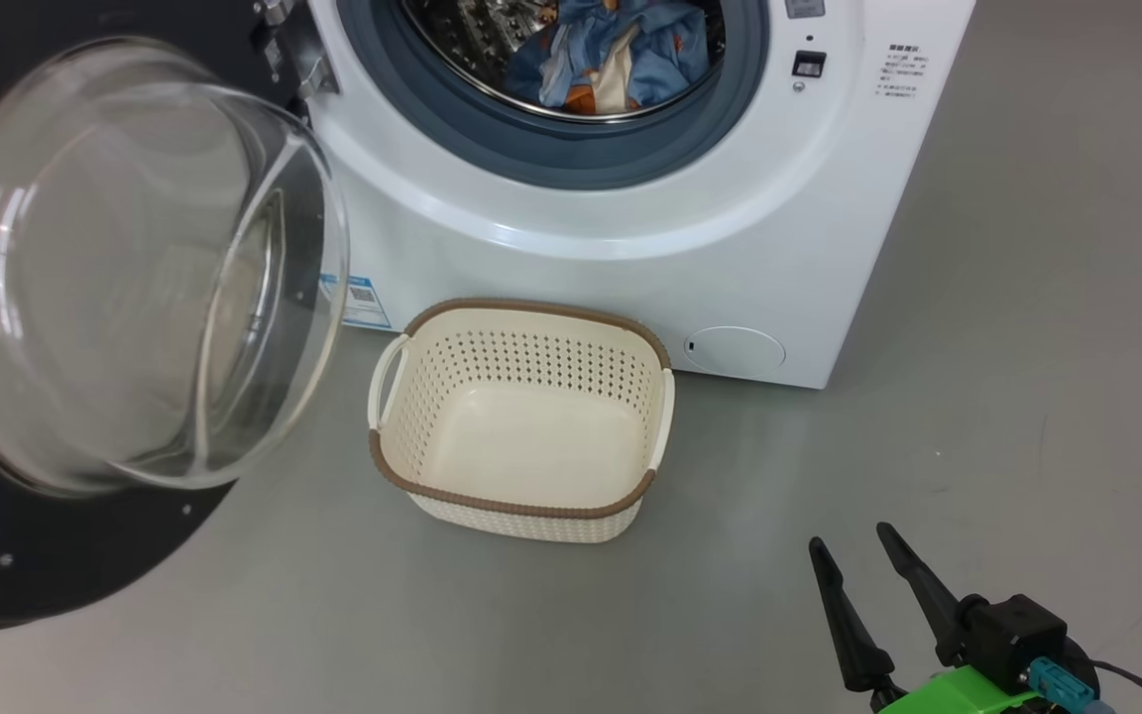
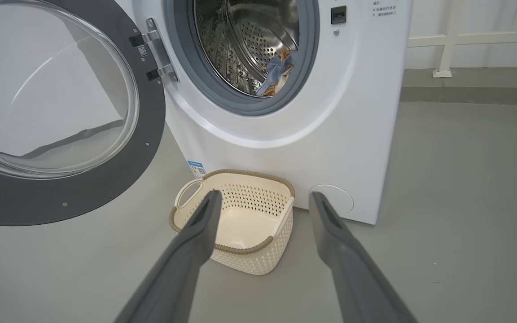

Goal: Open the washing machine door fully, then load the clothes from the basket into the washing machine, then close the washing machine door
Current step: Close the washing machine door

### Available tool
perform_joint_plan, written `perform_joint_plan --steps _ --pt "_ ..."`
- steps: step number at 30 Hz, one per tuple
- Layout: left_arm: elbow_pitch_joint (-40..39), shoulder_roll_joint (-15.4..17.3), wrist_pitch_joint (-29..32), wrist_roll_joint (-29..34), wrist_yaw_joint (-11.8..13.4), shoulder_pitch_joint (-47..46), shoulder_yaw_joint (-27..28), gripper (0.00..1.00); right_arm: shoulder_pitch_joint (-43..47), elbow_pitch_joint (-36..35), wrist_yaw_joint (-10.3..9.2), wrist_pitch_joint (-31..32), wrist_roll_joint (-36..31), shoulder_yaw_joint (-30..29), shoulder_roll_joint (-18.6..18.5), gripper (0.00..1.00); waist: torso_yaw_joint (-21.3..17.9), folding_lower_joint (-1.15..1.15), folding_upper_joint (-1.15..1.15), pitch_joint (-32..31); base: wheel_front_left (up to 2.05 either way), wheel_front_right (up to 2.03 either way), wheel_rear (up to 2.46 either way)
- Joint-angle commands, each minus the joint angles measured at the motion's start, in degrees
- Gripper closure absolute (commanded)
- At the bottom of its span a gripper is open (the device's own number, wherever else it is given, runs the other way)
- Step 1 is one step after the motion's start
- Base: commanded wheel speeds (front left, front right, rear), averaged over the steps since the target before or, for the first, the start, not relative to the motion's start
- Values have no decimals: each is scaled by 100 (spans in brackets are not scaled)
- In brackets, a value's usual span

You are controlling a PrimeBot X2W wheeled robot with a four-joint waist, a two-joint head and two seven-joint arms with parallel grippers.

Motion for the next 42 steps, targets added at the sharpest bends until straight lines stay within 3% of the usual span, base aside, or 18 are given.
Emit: perform_joint_plan --steps 1,8,14,23,36,42 --pt "-235 150 274 -134 -38 74 5 100 -197 -99 16 -68 66 170 -10 0 19 0 0 -19 0 0 0" --pt "-944 -79 1064 -530 116 338 -109 100 -158 -34 16 -68 149 212 -10 0 73 0 0 -108 0 0 0" --pt "-1756 -343 1576 -809 407 683 -219 100 -141 35 16 -68 234 271 -10 0 115 0 0 -141 0 0 0" --pt "-2968 -963 2064 -1208 766 1041 -522 100 -116 106 16 -68 323 338 -10 0 119 0 0 -170 0 0 0" --pt "-4008 -1928 2140 -1214 660 1356 -1411 100 -101 129 16 -68 346 321 -10 0 12 0 0 -137 0 0 0" --pt "-3840 -2117 1880 -1314 339 1267 -1932 100 -142 114 16 -68 284 344 -10 0 -44 0 0 -36 0 0 0"
